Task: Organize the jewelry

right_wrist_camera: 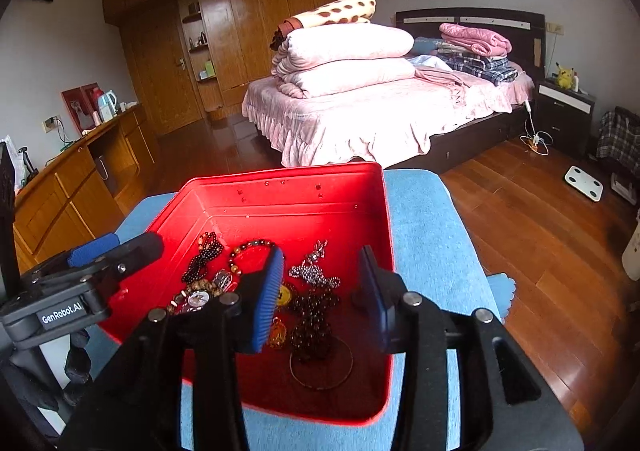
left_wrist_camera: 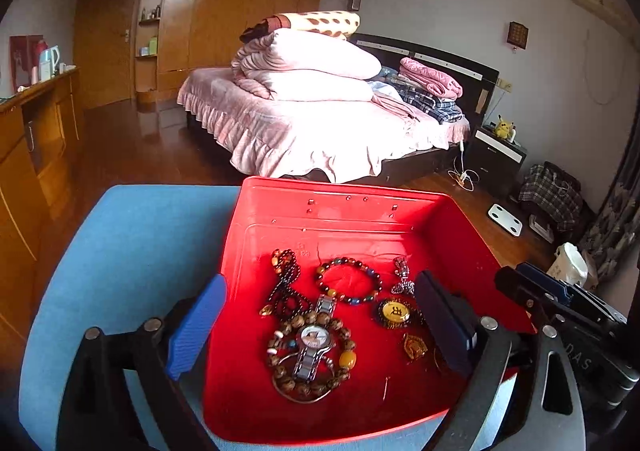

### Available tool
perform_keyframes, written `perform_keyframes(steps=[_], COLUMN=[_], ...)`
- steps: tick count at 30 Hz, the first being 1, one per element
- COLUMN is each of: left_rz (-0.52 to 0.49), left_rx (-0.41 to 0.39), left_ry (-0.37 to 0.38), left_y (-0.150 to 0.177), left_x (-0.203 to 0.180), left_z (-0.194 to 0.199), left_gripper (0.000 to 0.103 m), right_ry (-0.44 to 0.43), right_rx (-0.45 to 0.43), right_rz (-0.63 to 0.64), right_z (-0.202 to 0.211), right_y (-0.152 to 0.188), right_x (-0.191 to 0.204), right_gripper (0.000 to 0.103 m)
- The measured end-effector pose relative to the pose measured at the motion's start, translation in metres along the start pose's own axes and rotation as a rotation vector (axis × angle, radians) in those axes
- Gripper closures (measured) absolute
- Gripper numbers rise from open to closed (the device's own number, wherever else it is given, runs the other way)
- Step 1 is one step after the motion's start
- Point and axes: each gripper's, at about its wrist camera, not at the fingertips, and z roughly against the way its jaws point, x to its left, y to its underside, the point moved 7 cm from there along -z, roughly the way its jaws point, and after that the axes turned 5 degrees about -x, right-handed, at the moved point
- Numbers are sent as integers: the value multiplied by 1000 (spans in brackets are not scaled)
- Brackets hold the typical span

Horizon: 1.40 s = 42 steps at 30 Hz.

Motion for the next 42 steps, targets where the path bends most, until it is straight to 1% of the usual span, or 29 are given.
perform_keyframes(steps=[2, 7, 10, 12, 14, 20, 24, 26, 29, 33, 37, 40, 42], left_rz=[8, -1, -11, -16, -18, -36, -37, -35, -59, -85, -89, -106, -115], left_rx=[-12, -46, -59, -70, -74, -62, -54, -77, -107, -163, -212, -255, -279], left_ry=[-8, -41, -54, -67, -76, -64, -76, -77, -78, -102, -111, -119, -120], left_y=[6, 23, 38, 46, 55, 87, 103, 104, 102, 96, 90, 86, 84], left_x=[5, 14, 17, 20, 21, 17, 16, 14, 10, 9, 10, 8, 6], left_z=[10, 34, 49, 58, 67, 91, 110, 123, 140, 166, 189, 207, 217], left_gripper=[9, 6, 6, 6, 6, 6, 6, 6, 6, 6, 6, 6, 6], right_ry=[1, -1, -11, 1, 4, -15, -27, -33, -28, -17, -5, -7, -10], right_rx=[-11, -4, -36, -63, -73, -67, -96, -107, -140, -185, -230, -253, -268], right_rz=[-3, -20, -9, 13, 37, 66, 88, 93, 104, 104, 106, 105, 103], right_z=[8, 23, 39, 53, 64, 90, 116, 128, 145, 168, 190, 204, 213], right_y=[9, 36, 44, 48, 57, 88, 97, 100, 100, 93, 84, 81, 78], right_x=[-1, -4, 0, 4, 10, 24, 35, 40, 44, 44, 43, 43, 45], right_gripper=[62, 60, 58, 47, 46, 46, 46, 46, 46, 46, 42, 35, 22])
